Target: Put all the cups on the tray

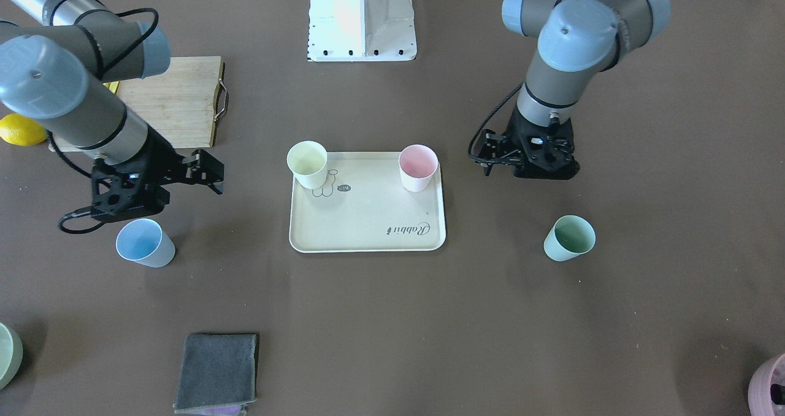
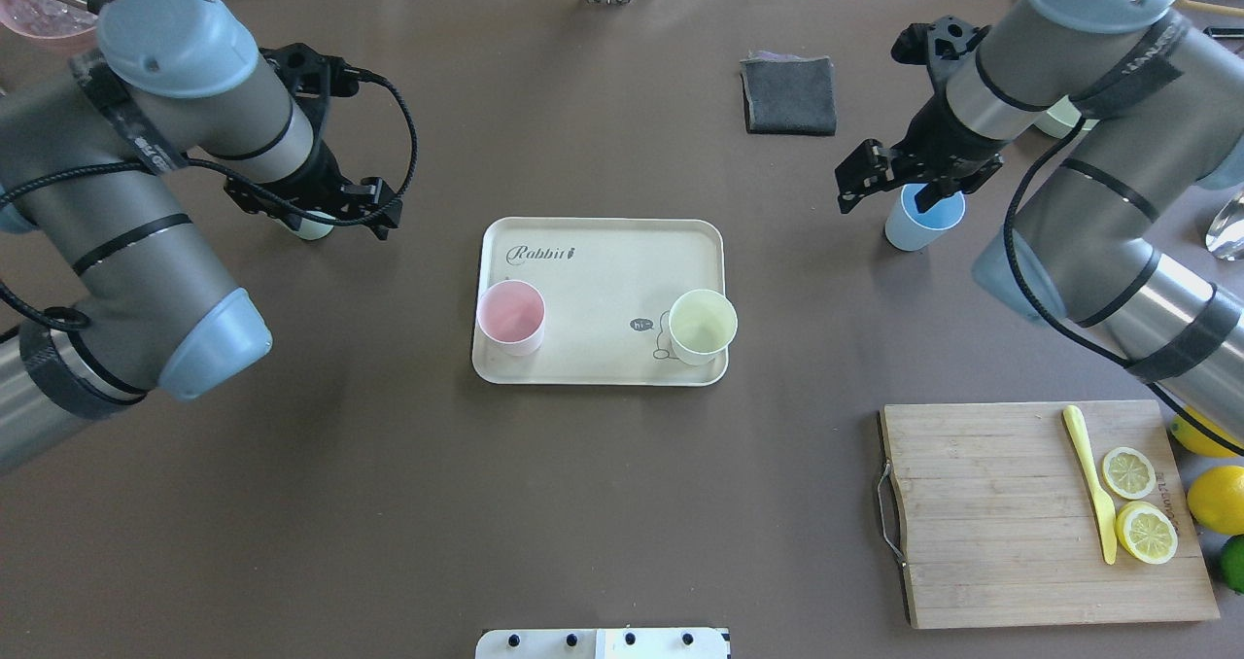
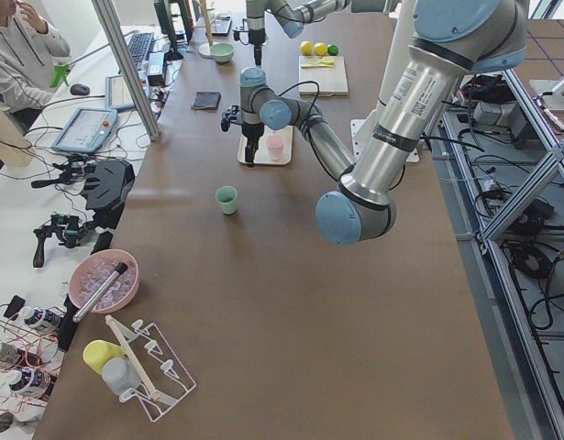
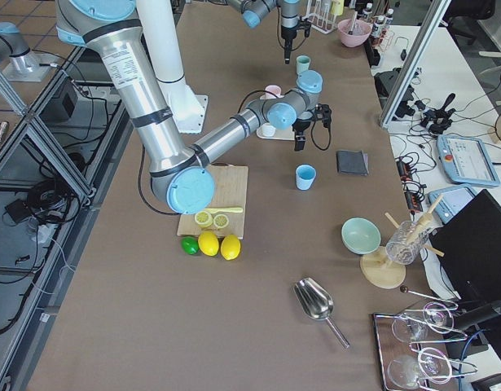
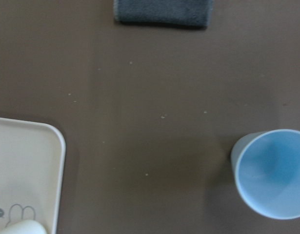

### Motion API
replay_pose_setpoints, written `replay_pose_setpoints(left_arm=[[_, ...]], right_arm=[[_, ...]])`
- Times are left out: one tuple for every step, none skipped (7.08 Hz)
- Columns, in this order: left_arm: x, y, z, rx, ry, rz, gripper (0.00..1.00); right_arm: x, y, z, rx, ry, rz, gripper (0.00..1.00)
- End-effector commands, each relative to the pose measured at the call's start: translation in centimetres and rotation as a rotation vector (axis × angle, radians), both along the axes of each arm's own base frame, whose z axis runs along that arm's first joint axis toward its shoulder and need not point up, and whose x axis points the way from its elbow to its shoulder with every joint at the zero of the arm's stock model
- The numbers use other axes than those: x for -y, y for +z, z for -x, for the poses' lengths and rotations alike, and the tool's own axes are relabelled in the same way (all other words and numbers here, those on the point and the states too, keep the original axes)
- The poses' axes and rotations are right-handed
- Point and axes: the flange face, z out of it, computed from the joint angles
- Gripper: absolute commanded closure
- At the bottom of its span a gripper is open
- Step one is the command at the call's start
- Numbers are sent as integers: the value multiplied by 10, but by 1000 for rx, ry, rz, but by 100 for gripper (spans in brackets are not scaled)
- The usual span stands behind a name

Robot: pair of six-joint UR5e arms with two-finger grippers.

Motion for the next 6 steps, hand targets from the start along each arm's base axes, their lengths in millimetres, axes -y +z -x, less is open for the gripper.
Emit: replay_pose_setpoints(left_arm=[[38, 39, 46, 55, -5, 4, 2], [51, 56, 54, 64, 4, 20, 2], [61, 70, 57, 84, 10, 27, 2], [68, 77, 57, 96, 16, 33, 2], [74, 90, 54, 105, 31, 31, 2], [81, 108, 49, 95, 29, 14, 3]], right_arm=[[33, 64, -50, -72, -13, -36, 0], [47, 91, -62, -103, -27, -39, 0], [52, 108, -62, -115, -33, -24, 0], [54, 111, -57, -120, -29, -6, 0], [56, 119, -53, -128, -33, 11, 0], [52, 119, -45, -128, -31, 28, 2]])
